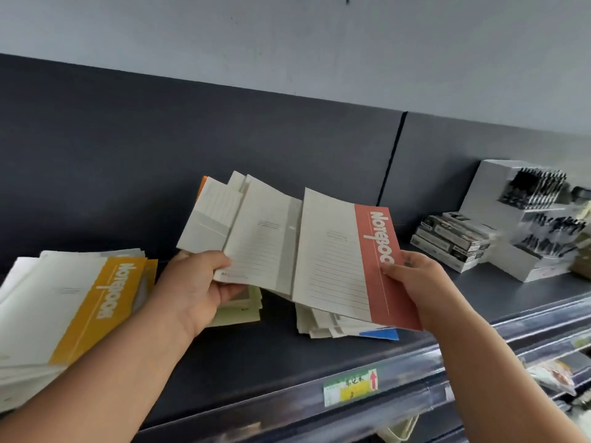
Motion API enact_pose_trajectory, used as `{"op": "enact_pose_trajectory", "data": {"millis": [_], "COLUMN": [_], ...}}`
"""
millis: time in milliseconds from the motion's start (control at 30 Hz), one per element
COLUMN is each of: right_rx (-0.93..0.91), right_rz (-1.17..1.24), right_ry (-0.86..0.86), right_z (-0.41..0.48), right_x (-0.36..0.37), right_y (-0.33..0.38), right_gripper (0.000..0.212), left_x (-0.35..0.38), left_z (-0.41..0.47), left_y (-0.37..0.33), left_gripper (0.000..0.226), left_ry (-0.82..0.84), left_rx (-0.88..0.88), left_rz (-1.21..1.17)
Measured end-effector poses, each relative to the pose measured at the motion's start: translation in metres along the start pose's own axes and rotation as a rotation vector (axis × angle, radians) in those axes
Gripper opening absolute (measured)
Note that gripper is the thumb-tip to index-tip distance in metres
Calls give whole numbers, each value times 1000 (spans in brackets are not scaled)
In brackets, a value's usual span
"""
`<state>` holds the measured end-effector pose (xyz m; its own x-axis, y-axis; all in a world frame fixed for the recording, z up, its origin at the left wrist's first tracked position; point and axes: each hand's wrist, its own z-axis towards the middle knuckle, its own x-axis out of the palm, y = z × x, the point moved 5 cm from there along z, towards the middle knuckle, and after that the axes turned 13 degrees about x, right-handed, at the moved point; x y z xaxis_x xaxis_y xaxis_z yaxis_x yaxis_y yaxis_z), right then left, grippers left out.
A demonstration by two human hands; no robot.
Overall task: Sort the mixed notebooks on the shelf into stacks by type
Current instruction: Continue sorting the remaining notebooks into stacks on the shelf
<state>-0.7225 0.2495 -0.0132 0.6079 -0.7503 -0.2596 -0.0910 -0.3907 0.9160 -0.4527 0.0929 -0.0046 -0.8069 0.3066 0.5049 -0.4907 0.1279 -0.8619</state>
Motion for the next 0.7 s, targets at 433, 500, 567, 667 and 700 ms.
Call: {"op": "enact_pose_trajectory", "data": {"millis": [433, 500, 567, 667, 700], "right_rx": [-66, -122, -227, -413, -445], "right_rz": [-616, -756, -840, -647, -624], "right_ry": [41, -18, -112, -61, 9], "right_z": [92, 93, 85, 62, 51], "right_x": [-14, -10, -8, 12, 24], "right_y": [-12, -12, -1, 19, 20], "right_gripper": [22, 36, 44, 47, 52], "left_x": [13, 15, 18, 20, 21], "left_z": [-38, -42, -46, -48, -48], "left_y": [17, 18, 19, 19, 21], "left_gripper": [48, 49, 49, 45, 44], "left_ry": [-300, -312, -306, -308, -316], "left_rx": [217, 217, 211, 200, 191], "left_rz": [-58, -57, -57, -72, -76]}}
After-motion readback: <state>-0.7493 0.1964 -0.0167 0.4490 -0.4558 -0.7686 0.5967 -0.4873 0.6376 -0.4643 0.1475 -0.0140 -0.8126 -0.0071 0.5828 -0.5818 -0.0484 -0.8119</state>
